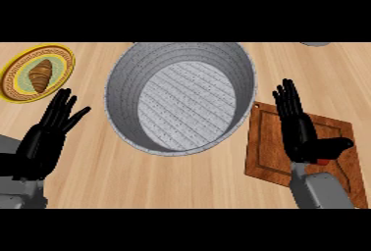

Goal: Pick the bell pepper from the cutting board and place it in the basket

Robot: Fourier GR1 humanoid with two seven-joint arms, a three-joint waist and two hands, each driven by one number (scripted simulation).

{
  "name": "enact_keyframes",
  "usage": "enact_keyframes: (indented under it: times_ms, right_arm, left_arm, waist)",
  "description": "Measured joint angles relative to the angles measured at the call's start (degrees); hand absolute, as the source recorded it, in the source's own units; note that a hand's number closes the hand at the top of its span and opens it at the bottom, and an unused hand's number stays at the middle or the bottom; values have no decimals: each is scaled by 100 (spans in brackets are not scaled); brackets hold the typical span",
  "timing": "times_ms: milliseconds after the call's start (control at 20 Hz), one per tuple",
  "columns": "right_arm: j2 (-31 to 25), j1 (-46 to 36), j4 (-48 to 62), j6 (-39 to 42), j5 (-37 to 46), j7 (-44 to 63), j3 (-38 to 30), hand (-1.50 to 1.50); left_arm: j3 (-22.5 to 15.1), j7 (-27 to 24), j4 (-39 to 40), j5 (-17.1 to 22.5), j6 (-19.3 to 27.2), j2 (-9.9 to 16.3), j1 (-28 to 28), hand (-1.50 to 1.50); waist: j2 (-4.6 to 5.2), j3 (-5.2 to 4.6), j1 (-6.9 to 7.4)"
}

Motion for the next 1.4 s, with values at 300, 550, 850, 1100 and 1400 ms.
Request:
enact_keyframes:
  times_ms: [300, 550, 850, 1100, 1400]
  right_arm:
    - [-1335, 397, 265, -275, 288, 311, -957, 150]
    - [-1468, 354, 377, -719, 684, -528, -1345, -150]
    - [-1573, 207, 728, -2680, 2000, 441, -1360, -150]
    - [-2311, 333, 601, -2864, 2880, 2229, -1075, -150]
    - [-3288, 667, 203, -1115, 2970, 3982, -426, -150]
  left_arm:
    - [258, 281, 216, -419, 544, 264, -68, 0]
    - [71, 803, 391, -762, 968, 178, -370, 0]
    - [-24, 1031, 527, -945, 1129, 114, -584, 0]
    - [-36, 1154, 553, -1027, 1222, 82, -649, 0]
    - [-66, 1214, 520, -1089, 1268, 72, -632, 0]
  waist:
    - [-50, -88, -225]
    - [-44, -100, -170]
    - [-44, -131, -110]
    - [-80, -159, -149]
    - [-118, -182, -196]
